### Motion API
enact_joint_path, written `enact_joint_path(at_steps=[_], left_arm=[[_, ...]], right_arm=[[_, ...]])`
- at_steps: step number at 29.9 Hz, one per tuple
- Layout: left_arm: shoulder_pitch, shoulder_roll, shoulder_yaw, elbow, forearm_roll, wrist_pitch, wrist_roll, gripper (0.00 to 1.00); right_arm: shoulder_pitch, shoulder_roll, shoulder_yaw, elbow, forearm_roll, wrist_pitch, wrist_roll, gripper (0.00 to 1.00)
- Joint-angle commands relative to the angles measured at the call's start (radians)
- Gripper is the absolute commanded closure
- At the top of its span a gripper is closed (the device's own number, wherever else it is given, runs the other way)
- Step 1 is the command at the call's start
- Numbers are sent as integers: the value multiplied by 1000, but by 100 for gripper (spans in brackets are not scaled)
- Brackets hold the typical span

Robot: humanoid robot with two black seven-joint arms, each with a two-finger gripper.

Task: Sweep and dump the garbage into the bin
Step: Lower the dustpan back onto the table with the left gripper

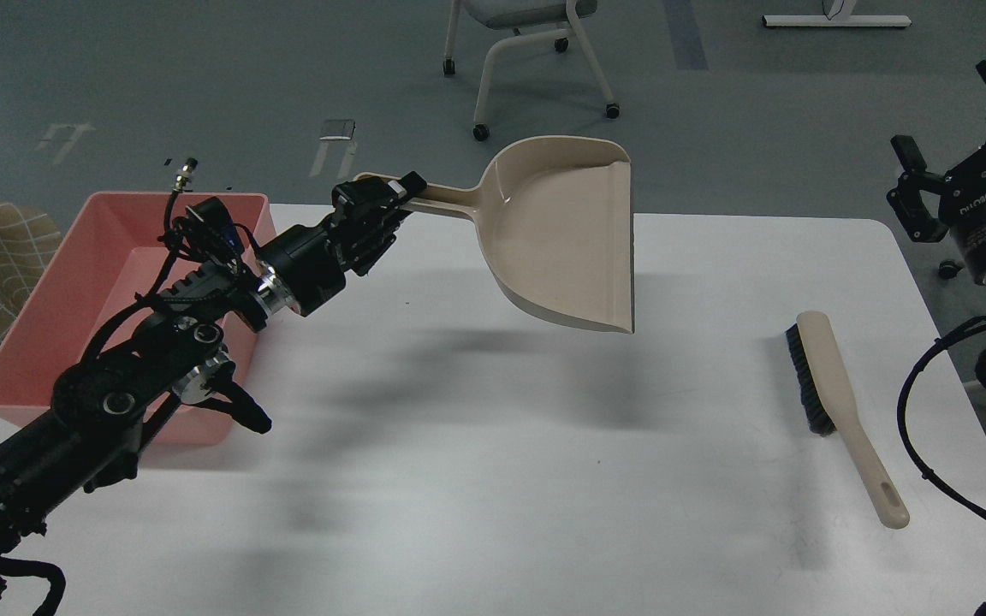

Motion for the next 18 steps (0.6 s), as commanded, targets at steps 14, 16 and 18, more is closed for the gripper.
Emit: enact_joint_path(at_steps=[14,16,18], left_arm=[[28,-55,164,136,-3,75,-25,100],[31,-54,163,136,-8,75,-25,90],[31,-54,163,138,-11,76,-25,67]], right_arm=[[-19,6,2,-3,1,5,0,2],[-19,6,2,-3,1,5,0,2],[-21,6,0,-5,1,5,0,2]])
